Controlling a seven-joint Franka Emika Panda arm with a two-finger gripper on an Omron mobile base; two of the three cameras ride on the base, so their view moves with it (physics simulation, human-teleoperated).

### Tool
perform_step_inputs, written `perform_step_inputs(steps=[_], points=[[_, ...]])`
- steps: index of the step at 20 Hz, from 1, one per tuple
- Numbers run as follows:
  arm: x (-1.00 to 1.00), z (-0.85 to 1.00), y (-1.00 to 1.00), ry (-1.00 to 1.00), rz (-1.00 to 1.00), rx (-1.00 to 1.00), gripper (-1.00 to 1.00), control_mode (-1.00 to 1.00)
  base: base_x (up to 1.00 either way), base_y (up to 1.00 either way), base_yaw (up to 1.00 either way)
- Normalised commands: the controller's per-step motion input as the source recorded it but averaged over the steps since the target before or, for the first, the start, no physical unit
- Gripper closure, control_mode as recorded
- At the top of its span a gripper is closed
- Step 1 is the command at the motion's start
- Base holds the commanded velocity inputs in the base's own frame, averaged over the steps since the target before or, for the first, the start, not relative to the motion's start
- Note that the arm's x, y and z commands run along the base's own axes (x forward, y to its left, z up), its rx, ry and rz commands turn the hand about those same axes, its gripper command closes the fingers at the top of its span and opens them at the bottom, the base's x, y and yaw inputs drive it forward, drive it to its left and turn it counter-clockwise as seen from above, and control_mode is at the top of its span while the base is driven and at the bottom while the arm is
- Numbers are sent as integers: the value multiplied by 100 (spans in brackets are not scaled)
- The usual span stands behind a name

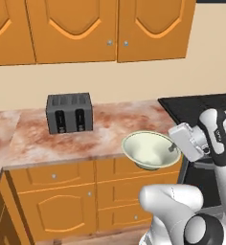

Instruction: Pick the cup and bowl from the counter and place them on the counter next to the sink.

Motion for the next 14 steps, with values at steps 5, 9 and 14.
perform_step_inputs(steps=[5, 9, 14], points=[[0, 0, 0, 0, 0, 0, 100, 100, -30, 6, 63], [0, 0, 0, 0, 0, 0, 100, 100, -26, 13, 77], [0, 0, 0, 0, 0, 0, 100, 100, -32, 6, 82]])
